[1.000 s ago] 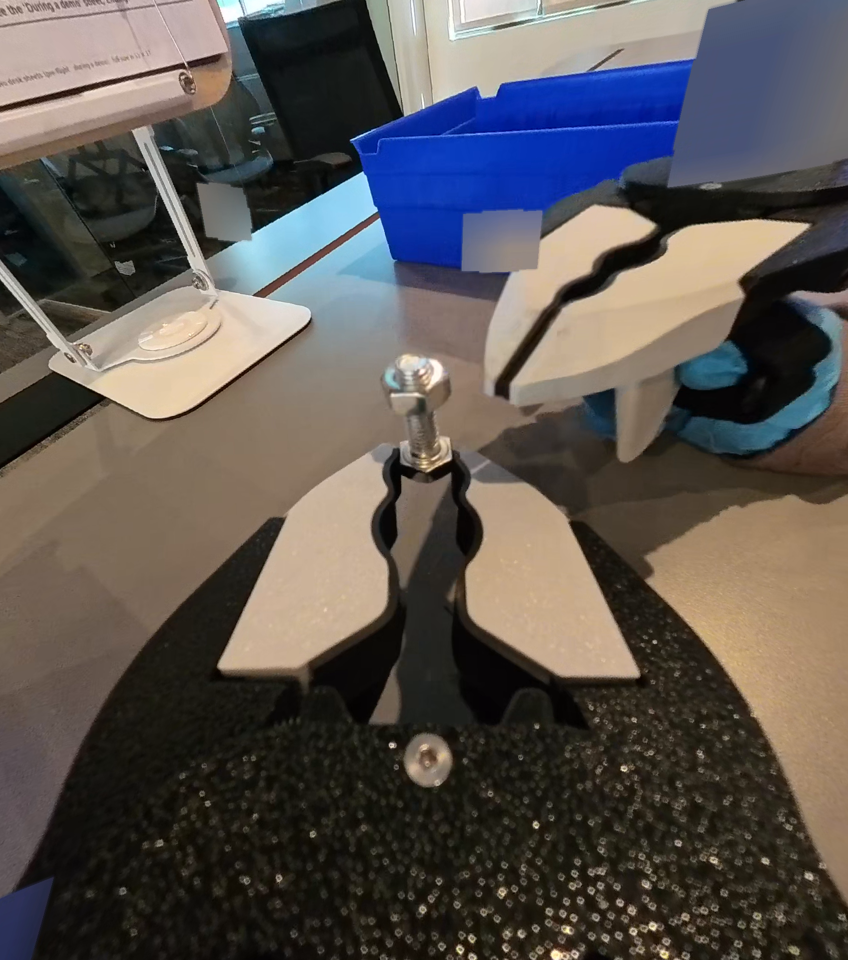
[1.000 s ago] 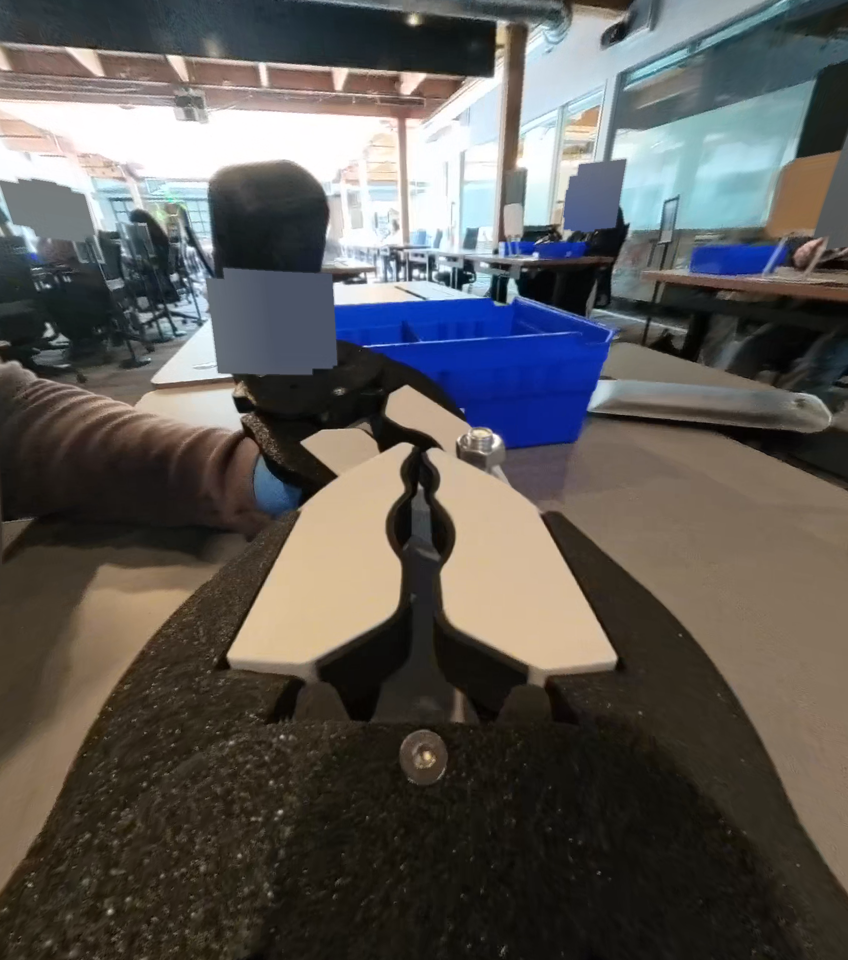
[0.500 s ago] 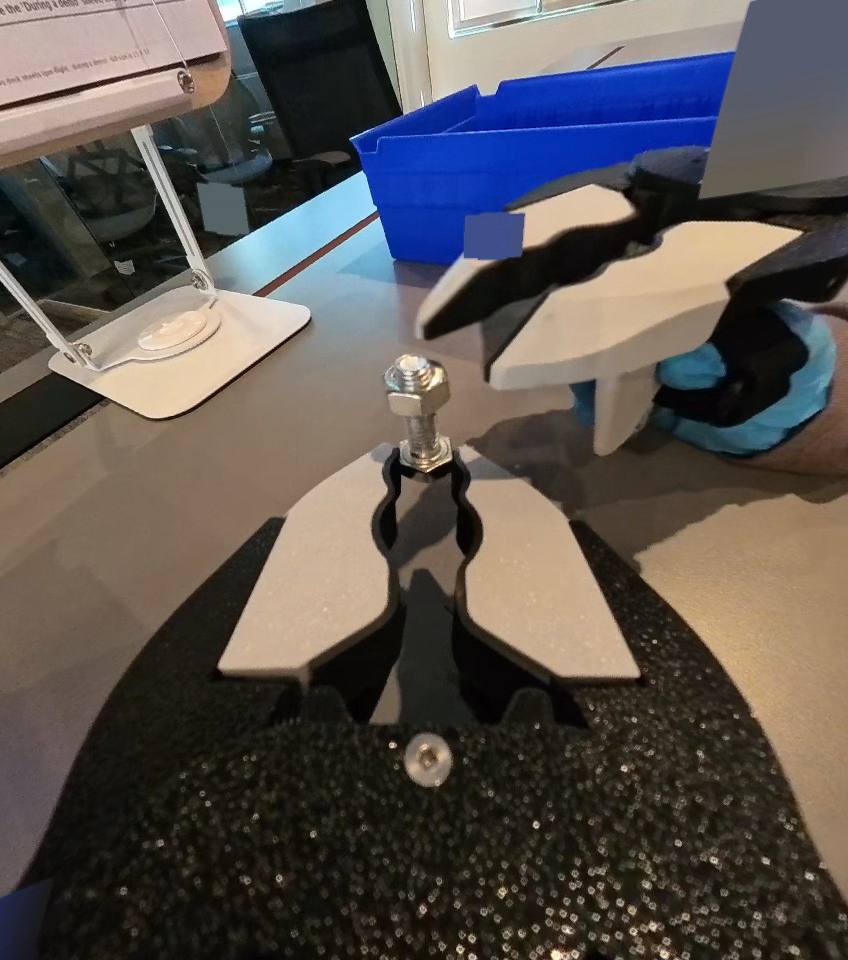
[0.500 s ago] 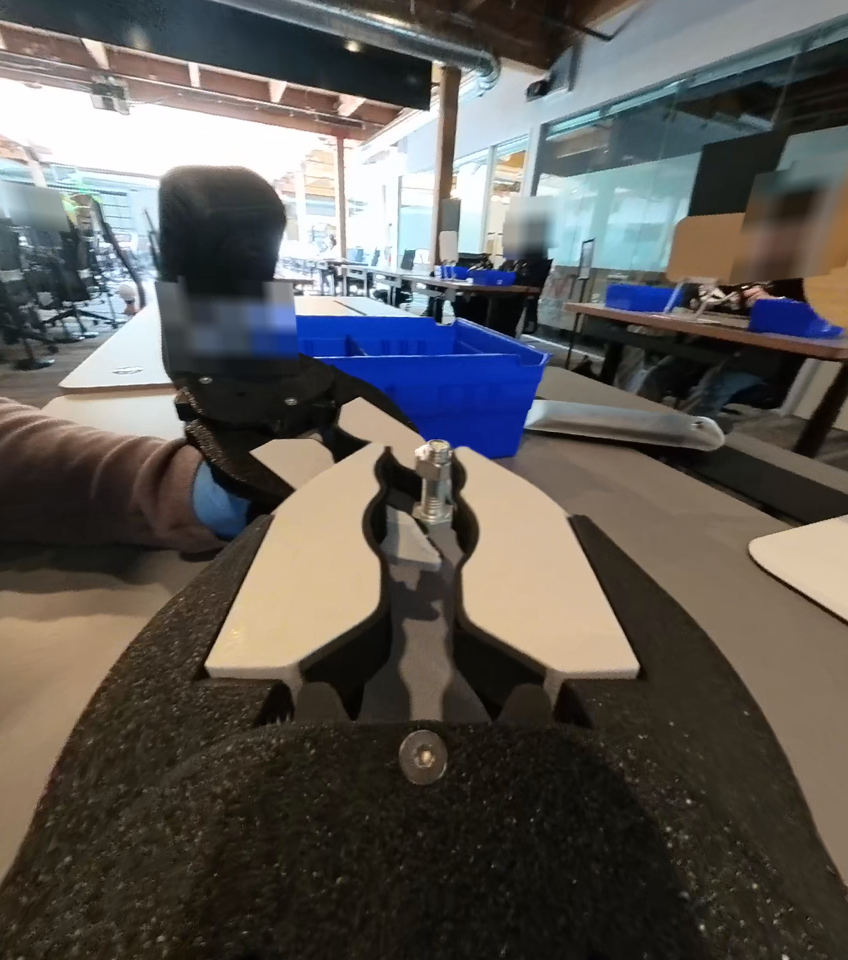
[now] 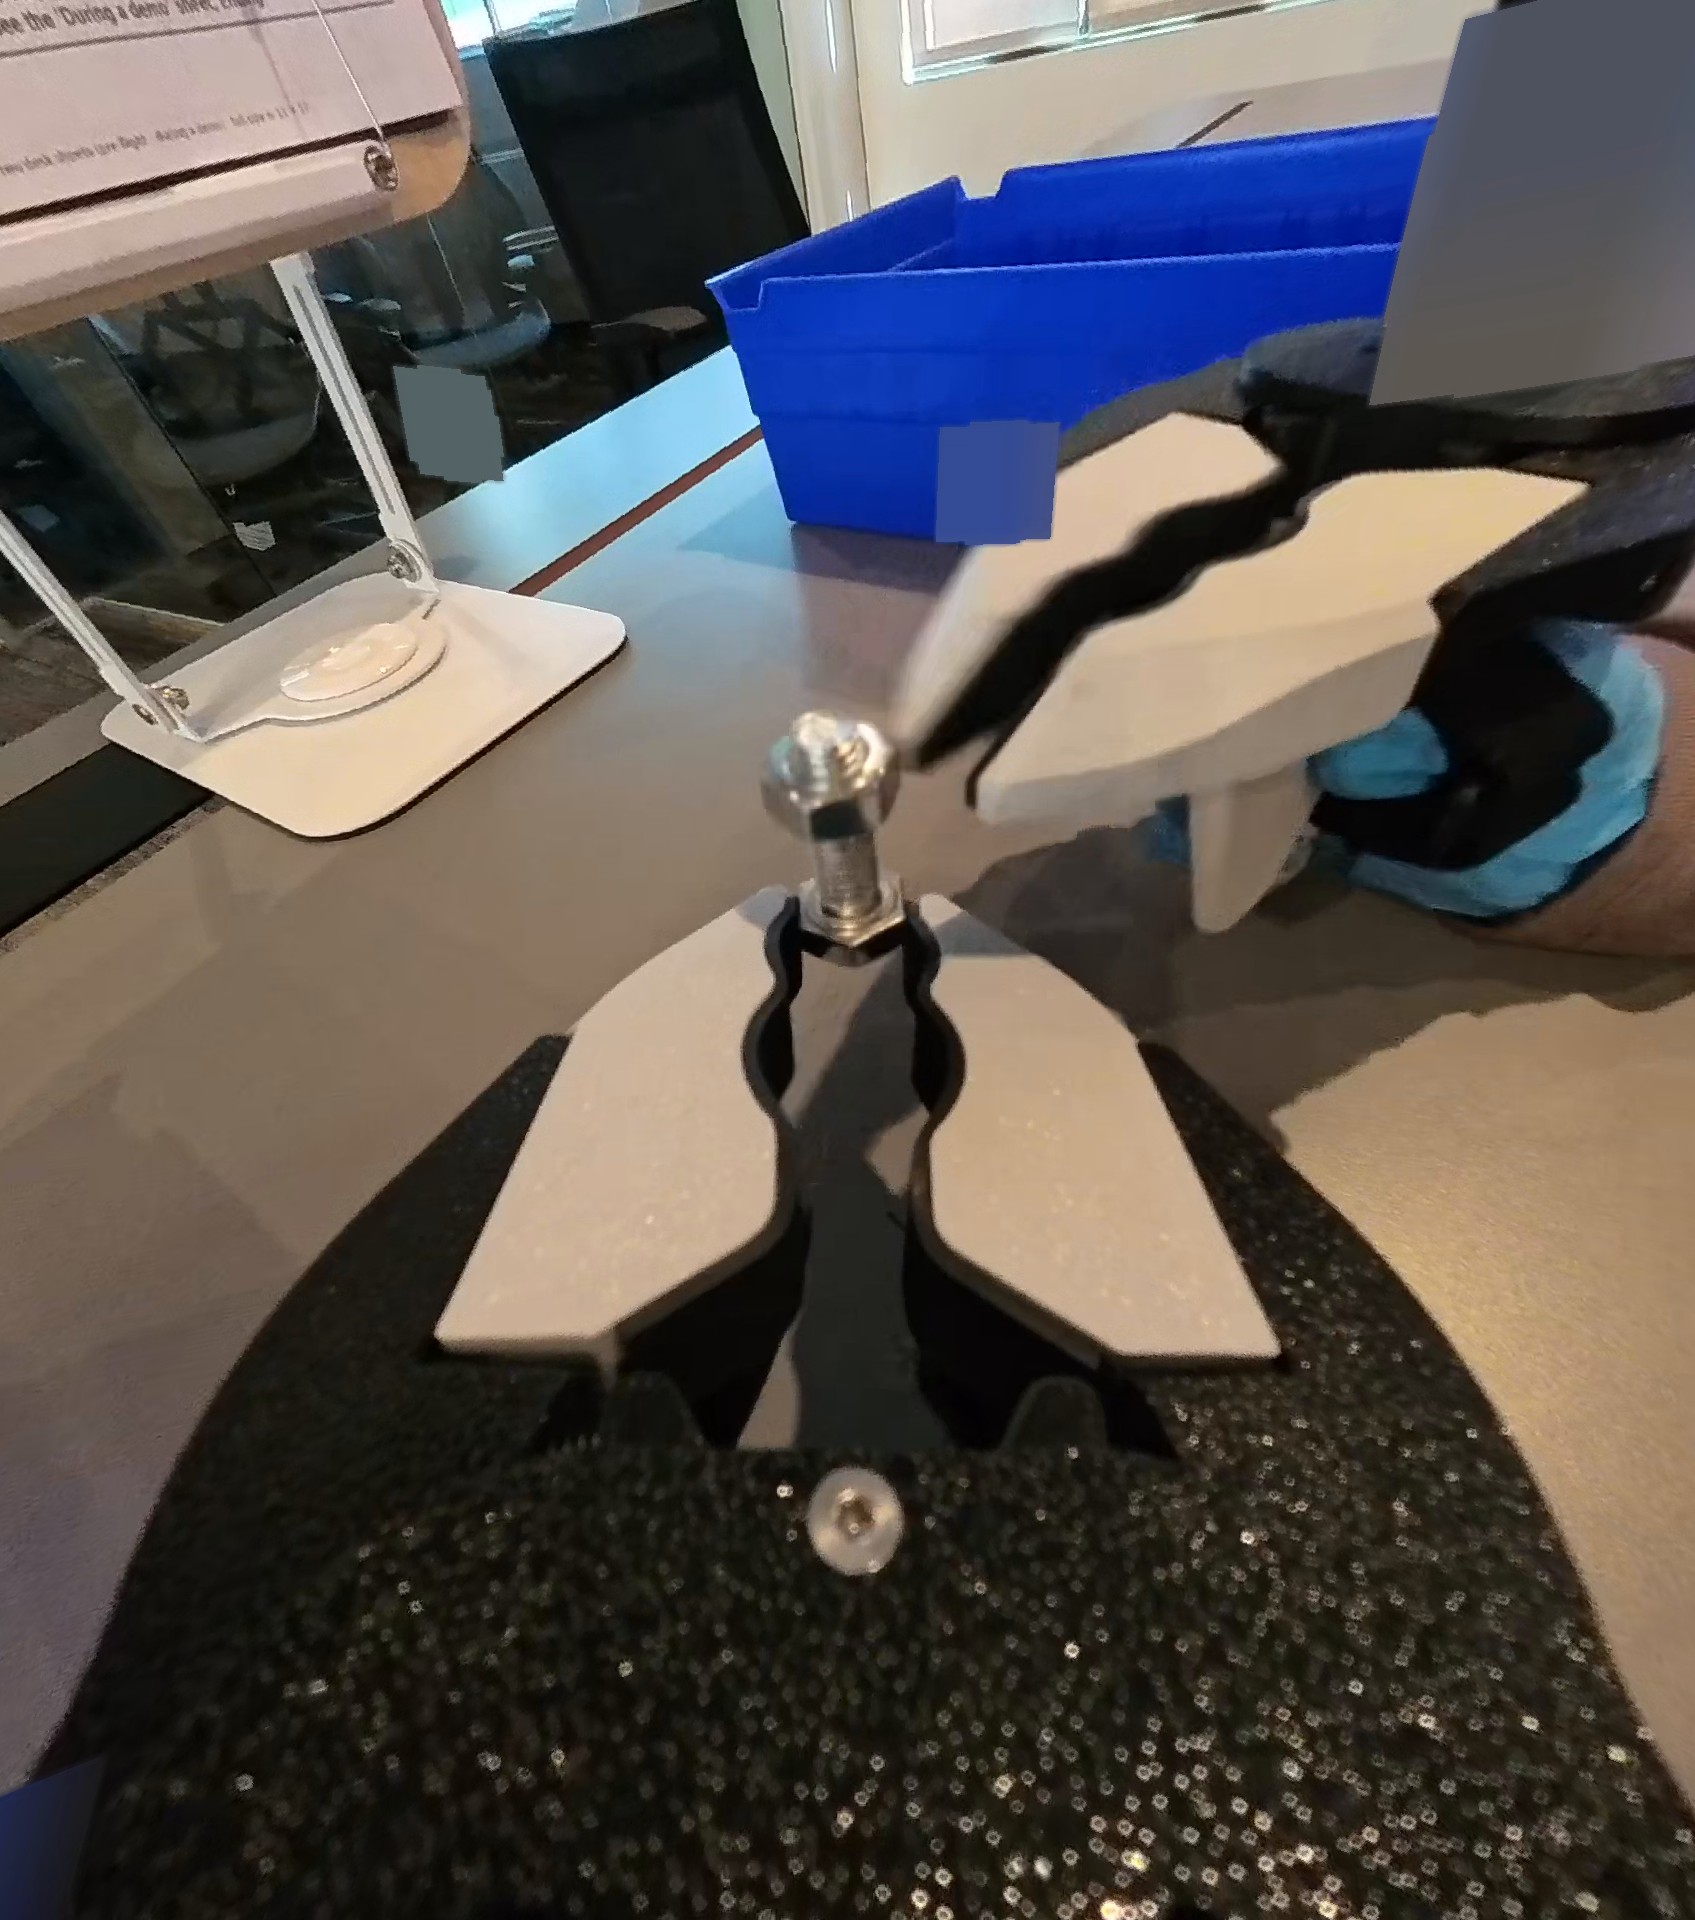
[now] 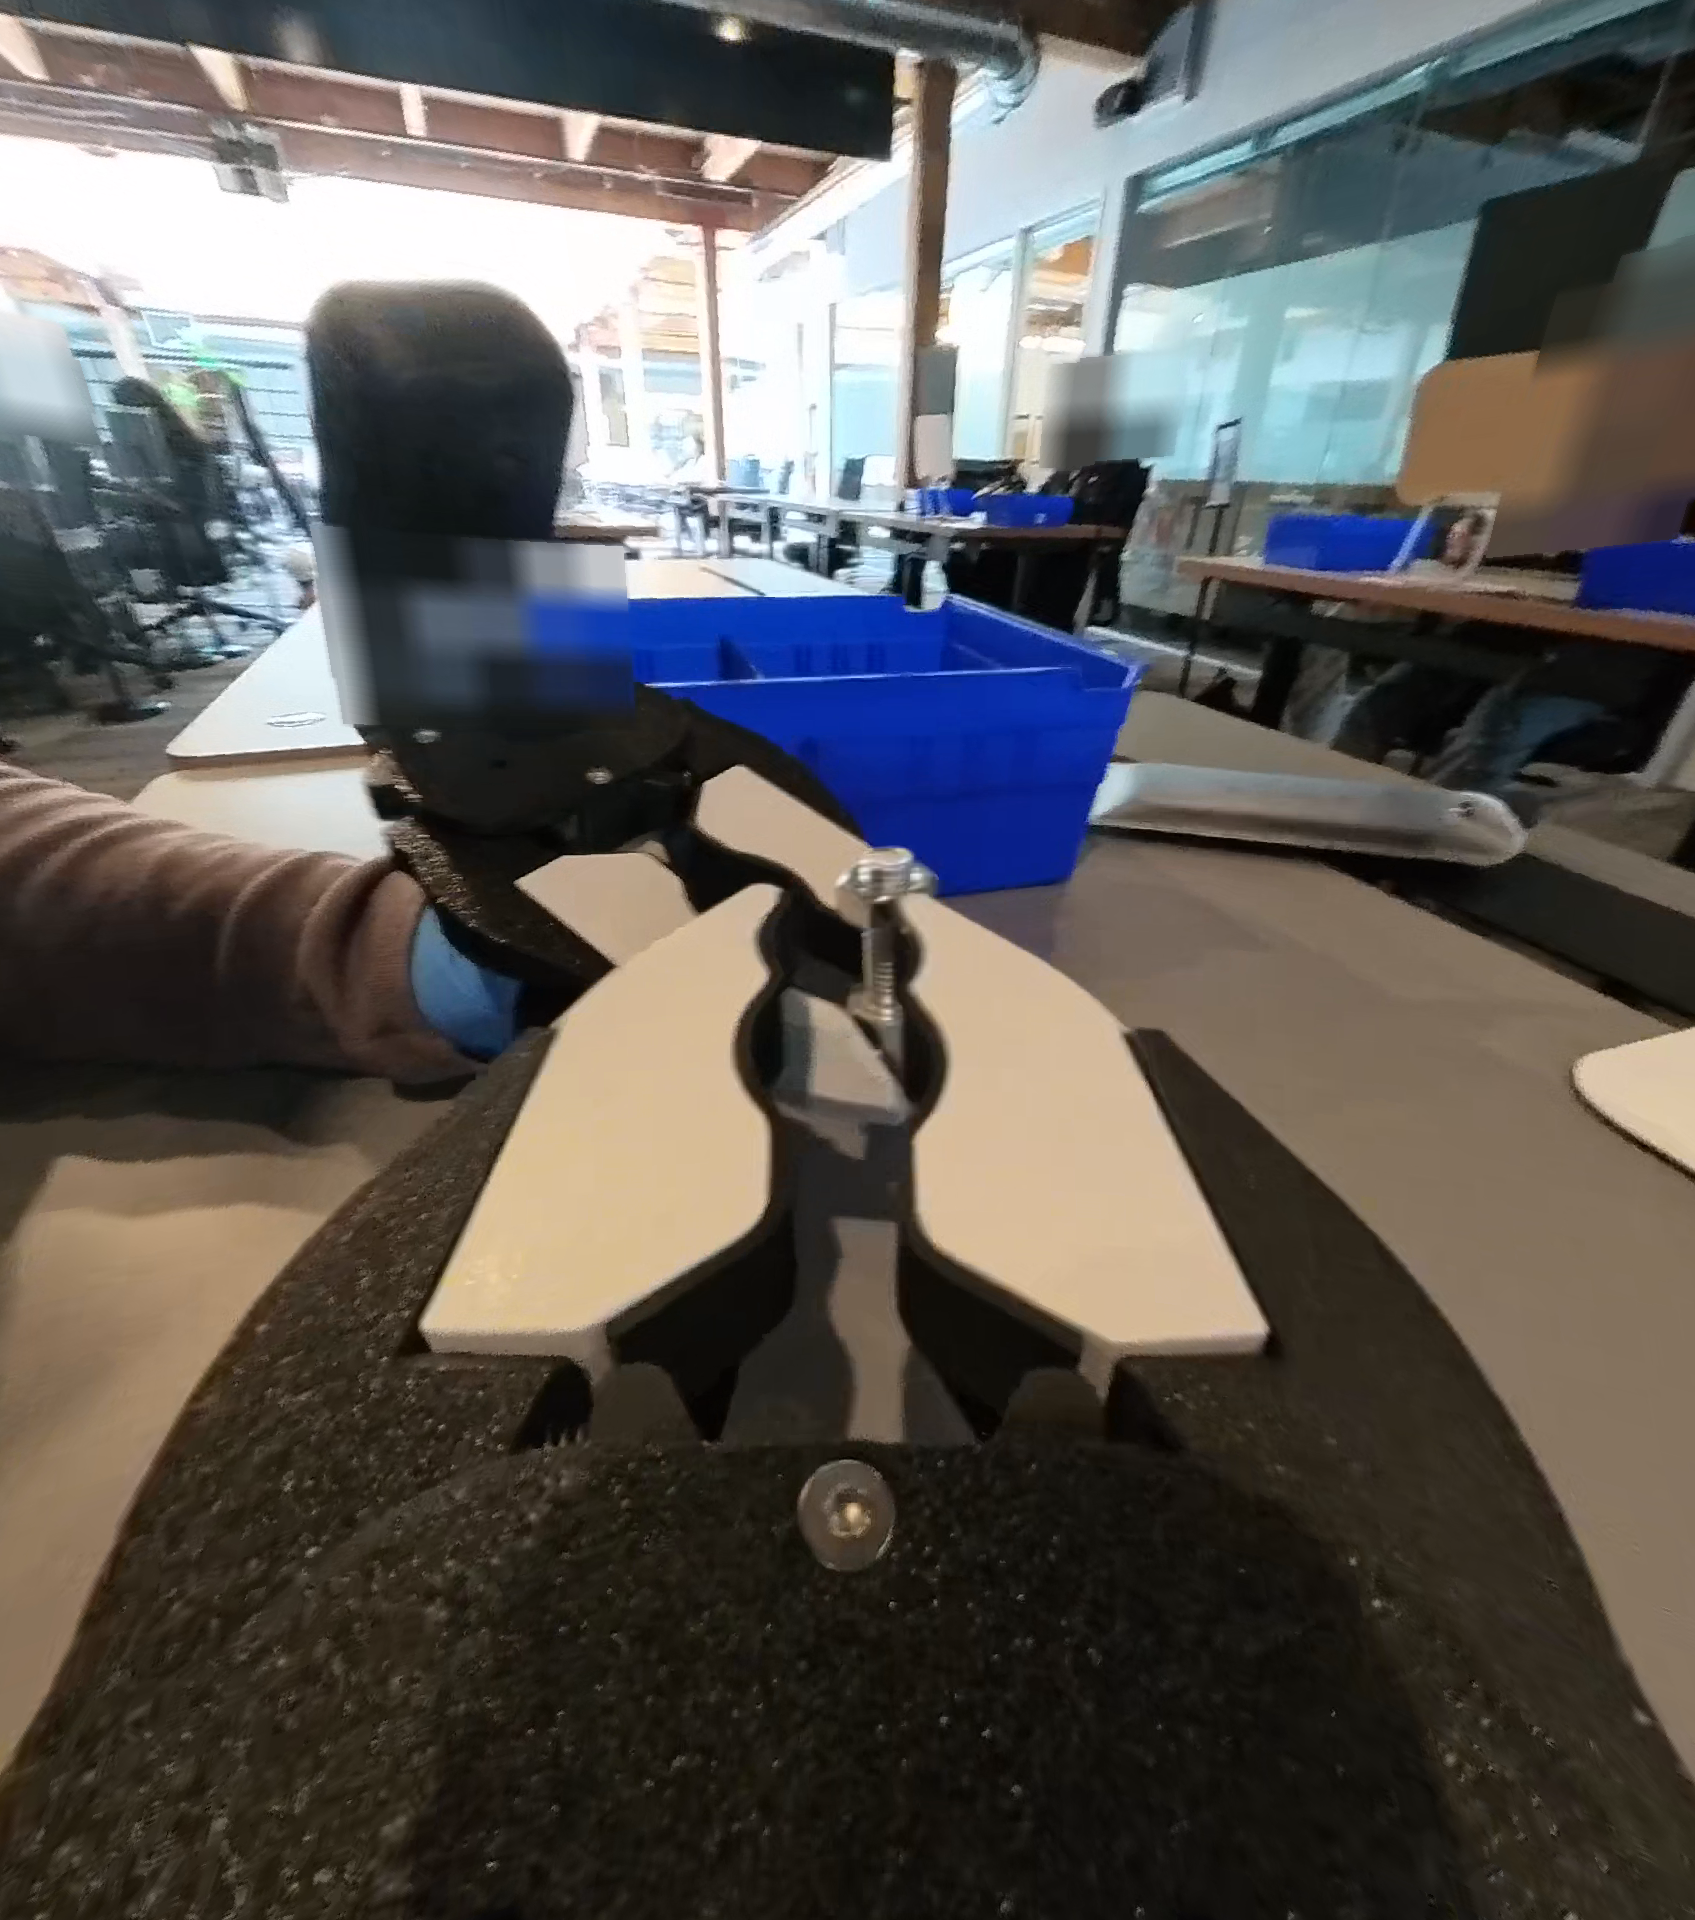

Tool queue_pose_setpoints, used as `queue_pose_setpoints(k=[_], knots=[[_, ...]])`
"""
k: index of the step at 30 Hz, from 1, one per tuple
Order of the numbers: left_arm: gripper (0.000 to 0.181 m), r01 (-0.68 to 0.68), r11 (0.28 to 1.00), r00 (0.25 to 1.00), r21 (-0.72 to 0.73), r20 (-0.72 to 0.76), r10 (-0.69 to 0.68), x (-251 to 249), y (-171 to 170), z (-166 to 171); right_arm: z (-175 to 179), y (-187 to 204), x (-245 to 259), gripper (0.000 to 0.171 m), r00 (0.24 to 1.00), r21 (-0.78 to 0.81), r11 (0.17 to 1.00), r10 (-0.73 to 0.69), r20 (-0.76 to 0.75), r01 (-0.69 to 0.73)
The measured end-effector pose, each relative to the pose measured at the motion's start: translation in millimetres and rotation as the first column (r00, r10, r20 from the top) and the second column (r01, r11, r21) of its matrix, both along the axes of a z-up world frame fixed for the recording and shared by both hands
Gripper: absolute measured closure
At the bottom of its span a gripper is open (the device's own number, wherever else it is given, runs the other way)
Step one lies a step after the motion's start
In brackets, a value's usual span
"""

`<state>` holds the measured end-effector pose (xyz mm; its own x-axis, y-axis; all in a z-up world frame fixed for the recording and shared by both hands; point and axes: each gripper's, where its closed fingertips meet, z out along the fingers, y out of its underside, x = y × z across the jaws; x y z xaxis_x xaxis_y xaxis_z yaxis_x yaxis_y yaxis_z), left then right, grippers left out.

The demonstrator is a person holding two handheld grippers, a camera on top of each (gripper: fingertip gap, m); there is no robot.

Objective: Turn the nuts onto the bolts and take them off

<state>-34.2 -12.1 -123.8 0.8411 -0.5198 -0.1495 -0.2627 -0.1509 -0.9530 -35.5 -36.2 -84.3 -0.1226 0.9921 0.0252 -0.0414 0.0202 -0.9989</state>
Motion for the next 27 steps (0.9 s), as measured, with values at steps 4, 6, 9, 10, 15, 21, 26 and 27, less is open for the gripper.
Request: queue_pose_setpoints(k=[4, 6, 9, 10, 15, 21, 26, 27], knots=[[0.163, 0.002, 1.0, 1.0, -0.004, -0.003, -0.002, 1, 0, -1, 5, 0, 5, 0.157, 0.999, -0.001, 1.0, -0.001, -0.032, 0.001], [0.163, 0.003, 1.0, 1.0, -0.004, -0.005, -0.003, 1, 0, -1, 4, 6, 2, 0.146, 0.999, 0.003, 0.999, -0.033, -0.034, 0.033], [0.163, 0.002, 1.0, 1.0, -0.004, 0.0, -0.002, 0, 0, 0, -2, 2, -2, 0.147, 1.0, -0.027, 1.0, 0.005, 0.01, -0.005], [0.163, 0.001, 1.0, 1.0, -0.002, 0.003, -0.001, 0, 0, 0, -1, -3, 1, 0.153, 0.999, -0.046, 0.998, 0.039, 0.012, -0.038], [0.163, 0.003, 1.0, 1.0, -0.006, -0.005, -0.003, 1, 0, -1, 5, 6, 3, 0.147, 0.999, -0.009, 1.0, -0.028, -0.035, 0.027], [0.163, 0.001, 1.0, 1.0, -0.002, 0.004, -0.001, 0, 0, 0, 0, -8, 3, 0.171, 0.998, -0.035, 0.997, 0.069, 0.013, -0.068], [0.163, 0.003, 1.0, 1.0, -0.004, -0.008, -0.003, 1, 0, -1, 5, 8, 2, 0.143, 0.998, 0.005, 0.999, -0.048, -0.04, 0.048], [0.163, 0.003, 1.0, 1.0, -0.003, -0.007, -0.003, 1, 0, -1, 3, 11, -1, 0.138, 0.997, 0.011, 0.998, -0.065, -0.033, 0.066]])
